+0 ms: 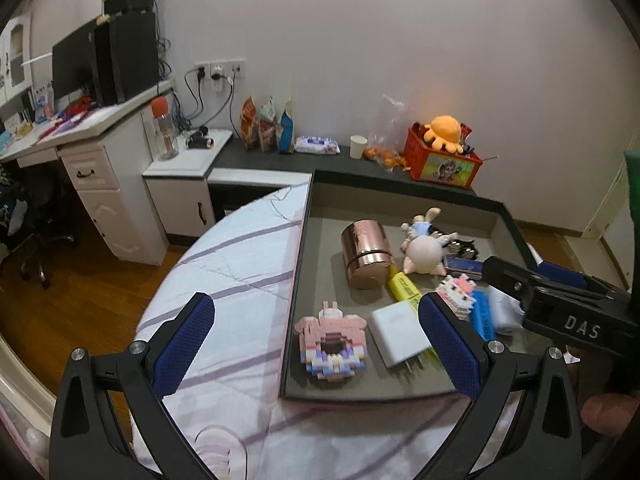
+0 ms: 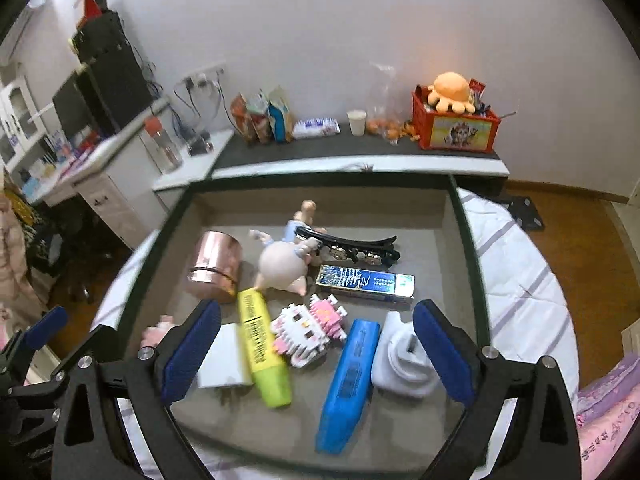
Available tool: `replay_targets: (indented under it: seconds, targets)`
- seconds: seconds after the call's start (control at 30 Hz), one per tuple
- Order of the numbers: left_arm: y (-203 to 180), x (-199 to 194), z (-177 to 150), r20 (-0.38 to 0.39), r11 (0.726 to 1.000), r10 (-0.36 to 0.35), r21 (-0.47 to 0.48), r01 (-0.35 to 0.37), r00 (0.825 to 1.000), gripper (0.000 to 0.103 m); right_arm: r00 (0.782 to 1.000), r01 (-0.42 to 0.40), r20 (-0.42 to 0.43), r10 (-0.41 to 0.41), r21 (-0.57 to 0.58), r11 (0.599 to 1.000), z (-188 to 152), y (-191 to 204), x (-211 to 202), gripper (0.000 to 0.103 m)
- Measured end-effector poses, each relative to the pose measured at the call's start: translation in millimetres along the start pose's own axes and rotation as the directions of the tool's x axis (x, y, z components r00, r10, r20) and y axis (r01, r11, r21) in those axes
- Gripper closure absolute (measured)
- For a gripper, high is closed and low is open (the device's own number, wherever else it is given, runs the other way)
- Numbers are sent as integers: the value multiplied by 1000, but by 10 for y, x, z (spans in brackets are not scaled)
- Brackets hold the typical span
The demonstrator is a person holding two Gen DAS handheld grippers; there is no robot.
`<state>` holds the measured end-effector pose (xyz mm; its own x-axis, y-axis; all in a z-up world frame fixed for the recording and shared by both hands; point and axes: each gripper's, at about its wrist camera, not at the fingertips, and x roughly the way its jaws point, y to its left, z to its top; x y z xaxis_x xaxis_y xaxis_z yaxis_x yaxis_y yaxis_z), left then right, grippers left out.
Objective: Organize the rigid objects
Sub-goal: 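Withdraw the right gripper from the box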
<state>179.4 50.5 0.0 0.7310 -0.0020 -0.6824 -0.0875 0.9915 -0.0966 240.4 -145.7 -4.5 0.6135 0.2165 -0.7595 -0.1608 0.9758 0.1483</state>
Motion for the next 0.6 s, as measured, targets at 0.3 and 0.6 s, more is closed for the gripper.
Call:
replay_targets:
  seconds: [0.3, 0.6]
  targets:
    - [-122, -551, -272, 38, 1000, 5, 25, -6, 999, 0, 995, -9, 97, 6, 36, 999, -342, -27, -647, 5]
    - [-335, -1001, -612, 69, 998, -16, 61, 11, 997, 0, 988, 55, 143, -59, 33, 998, -857, -97, -1238, 5]
